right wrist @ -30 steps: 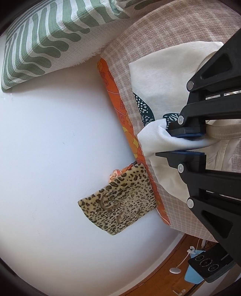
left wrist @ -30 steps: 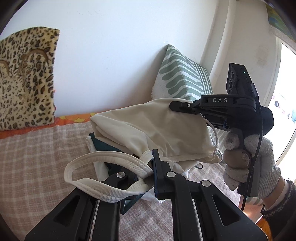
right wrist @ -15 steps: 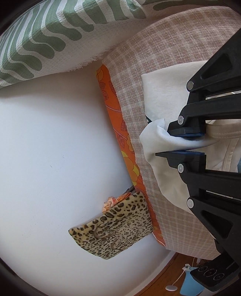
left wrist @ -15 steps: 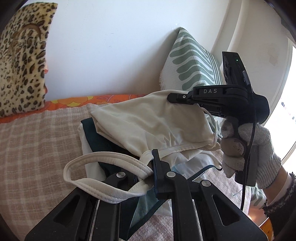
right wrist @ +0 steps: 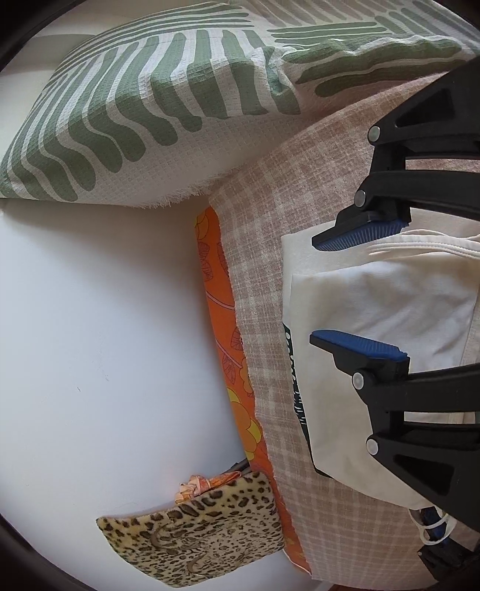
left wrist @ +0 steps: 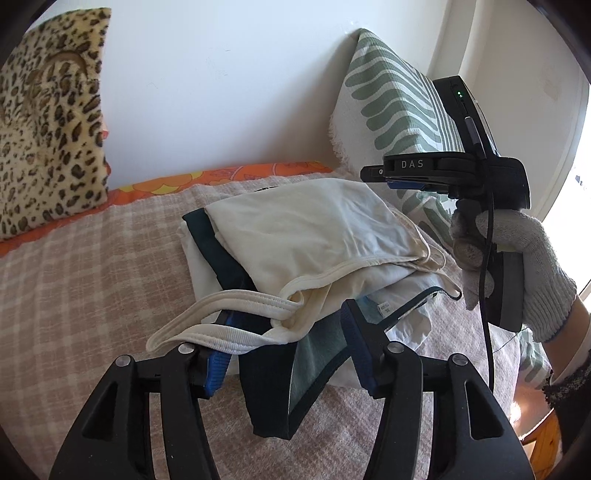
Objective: Fold small clothes
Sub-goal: 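Open the left tool and release the camisole on the stack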
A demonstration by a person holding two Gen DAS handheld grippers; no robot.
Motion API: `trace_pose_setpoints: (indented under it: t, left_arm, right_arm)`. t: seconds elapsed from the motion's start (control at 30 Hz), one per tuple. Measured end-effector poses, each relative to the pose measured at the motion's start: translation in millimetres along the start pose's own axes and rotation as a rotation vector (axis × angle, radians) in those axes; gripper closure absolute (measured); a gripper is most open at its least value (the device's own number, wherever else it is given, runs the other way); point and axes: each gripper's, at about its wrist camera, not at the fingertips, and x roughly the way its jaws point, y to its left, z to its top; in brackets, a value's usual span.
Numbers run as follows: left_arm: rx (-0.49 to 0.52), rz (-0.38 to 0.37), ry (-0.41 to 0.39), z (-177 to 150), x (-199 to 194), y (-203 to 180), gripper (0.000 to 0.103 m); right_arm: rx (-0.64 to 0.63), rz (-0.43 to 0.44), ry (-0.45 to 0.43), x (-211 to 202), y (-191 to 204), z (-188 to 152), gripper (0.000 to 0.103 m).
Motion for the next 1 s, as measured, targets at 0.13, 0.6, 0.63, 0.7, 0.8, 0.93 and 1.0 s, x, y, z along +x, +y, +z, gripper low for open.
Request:
trace_pose_setpoints:
  t: [0.13, 0.6, 0.63, 0.7, 0.8, 0.93, 1.0]
  left_arm:
    - [0.012, 0.018, -0.018, -0.9, -14.5, -0.4, 0.045]
    - [0.053, 0.076, -0.145, -7.0, -93.4, -7.1, 0.022]
    - [0.051, 0.079, -0.149, -8.0, -98.4, -5.8, 0.022]
    - [0.054, 0.085, -0.156, -11.8, -108.7, -3.8, 0.021]
    - [0.058, 0.097, -0.173, -17.4, -124.4, 0.1, 0.021]
    - [0.048, 0.103, -0.190, -25.7, -146.5, 6.9, 0.021]
    - [0.060, 0.118, -0.205, -29.9, -158.2, 9.5, 0.021]
  right_arm:
    - [-0.006, -0.011, -0.040, -19.5, 6.7, -2.9, 0.040]
    - [-0.017, -0.025, -0.138, -98.2, 51.2, -38.1, 0.018]
    - [-0.019, -0.035, -0.142, -103.5, 55.0, -40.8, 0.016]
    - [-0.031, -0.061, -0.156, -114.2, 63.9, -47.2, 0.006]
    - [-0.050, -0.085, -0.195, -134.2, 78.2, -58.6, 0.001]
    - [-0.047, -0.092, -0.218, -155.1, 94.3, -72.3, 0.000]
    - [-0.043, -0.096, -0.222, -163.2, 102.7, -79.2, 0.000]
